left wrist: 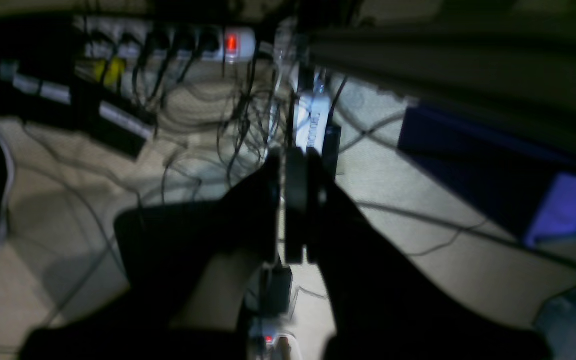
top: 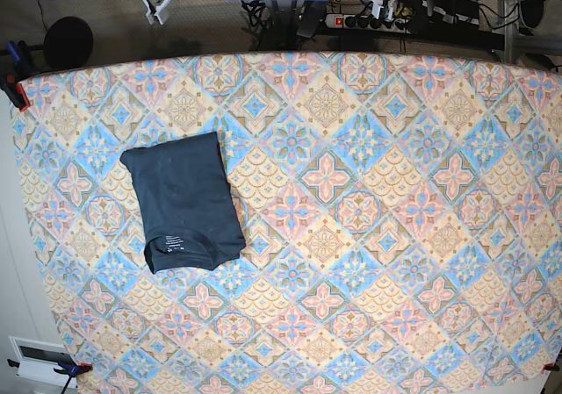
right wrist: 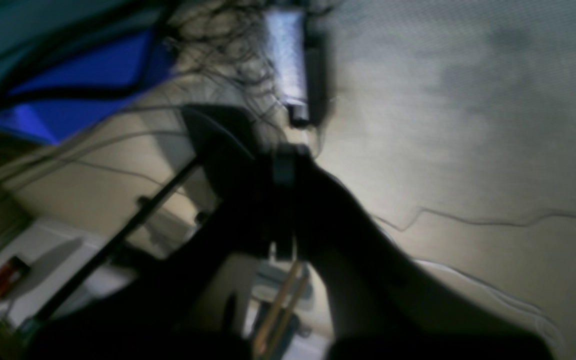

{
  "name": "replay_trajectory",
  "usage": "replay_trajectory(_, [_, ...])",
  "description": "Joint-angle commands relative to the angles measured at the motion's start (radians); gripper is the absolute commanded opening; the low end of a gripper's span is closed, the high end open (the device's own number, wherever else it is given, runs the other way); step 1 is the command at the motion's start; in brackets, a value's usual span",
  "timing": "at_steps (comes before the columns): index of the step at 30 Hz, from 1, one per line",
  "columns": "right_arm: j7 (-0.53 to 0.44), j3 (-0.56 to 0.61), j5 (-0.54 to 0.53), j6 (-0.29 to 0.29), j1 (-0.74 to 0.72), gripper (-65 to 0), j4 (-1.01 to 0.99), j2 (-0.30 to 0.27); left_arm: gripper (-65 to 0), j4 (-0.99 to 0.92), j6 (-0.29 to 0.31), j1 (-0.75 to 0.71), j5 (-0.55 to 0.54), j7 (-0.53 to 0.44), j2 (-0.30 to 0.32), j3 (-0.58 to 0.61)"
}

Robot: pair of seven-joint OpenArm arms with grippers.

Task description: Layout the t-shirt on the table in an organized manner, then fold the t-shirt properly

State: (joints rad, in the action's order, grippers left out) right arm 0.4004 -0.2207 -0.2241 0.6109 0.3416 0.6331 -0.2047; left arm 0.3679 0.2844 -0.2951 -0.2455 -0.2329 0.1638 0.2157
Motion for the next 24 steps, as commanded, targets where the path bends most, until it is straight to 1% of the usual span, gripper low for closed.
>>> replay_trajectory(1, [-0.039, 0.011, -0.011, -0.018, -0.02, -65.0, -0.022, -0.019, -65.0, -0.043, 0.003, 0.014, -0.004, -0.038, -0.013, 0.024])
replay_trajectory(3, [-0.105, 0.034, -0.011, -0.072, -0.039, -65.0, -0.086, -0.019, -65.0, -0.116, 0.003, 0.052, 0.002, -0.098, -0.03, 0.067])
replay_trajectory(4, [-0.133, 0.045, -0.011, -0.079, -0.052, -65.0, -0.111, -0.011, -65.0, -0.131, 0.003, 0.066, 0.004, -0.116, -0.031, 0.081])
replay_trajectory(7, [-0.18, 0.056, -0.011, -0.081, -0.085, -65.0, -0.172, 0.049, -65.0, -0.135, 0.003, 0.081, 0.004, -0.119, -0.051, 0.12])
replay_trajectory(9, [-0.199, 0.057, -0.011, -0.084, -0.097, -65.0, -0.197, 0.061, -65.0, -0.135, 0.003, 0.084, 0.004, -0.119, -0.056, 0.126])
replay_trajectory(10, [-0.209, 0.057, -0.011, -0.101, -0.097, -65.0, -0.209, 0.064, -65.0, -0.135, 0.003, 0.086, 0.004, -0.119, -0.057, 0.124])
replay_trajectory(13, [-0.261, 0.059, -0.01, -0.207, -0.097, -65.0, -0.22, 0.066, -65.0, -0.134, 0.003, 0.103, 0.004, -0.121, -0.06, 0.126])
replay_trajectory(14, [-0.271, 0.059, -0.01, -0.225, -0.098, -65.0, -0.224, 0.066, -65.0, -0.134, 0.003, 0.106, 0.004, -0.122, -0.071, 0.126])
replay_trajectory(16, [-0.275, 0.059, -0.01, -0.237, -0.106, -65.0, -0.246, 0.061, -65.0, -0.134, 0.003, 0.124, 0.005, -0.122, -0.085, 0.126])
replay_trajectory(18, [-0.275, 0.059, -0.01, -0.237, -0.134, -65.0, -0.282, 0.058, -65.0, -0.135, 0.003, 0.138, 0.005, -0.122, -0.094, 0.127])
replay_trajectory(20, [-0.28, 0.059, -0.01, -0.237, -0.143, -65.0, -0.322, 0.041, -65.0, -0.135, 0.003, 0.141, 0.005, -0.122, -0.106, 0.127])
replay_trajectory(24, [-0.278, 0.059, -0.01, -0.24, -0.143, -65.0, -0.332, 0.035, -65.0, -0.135, 0.003, 0.152, 0.005, -0.122, -0.116, 0.127])
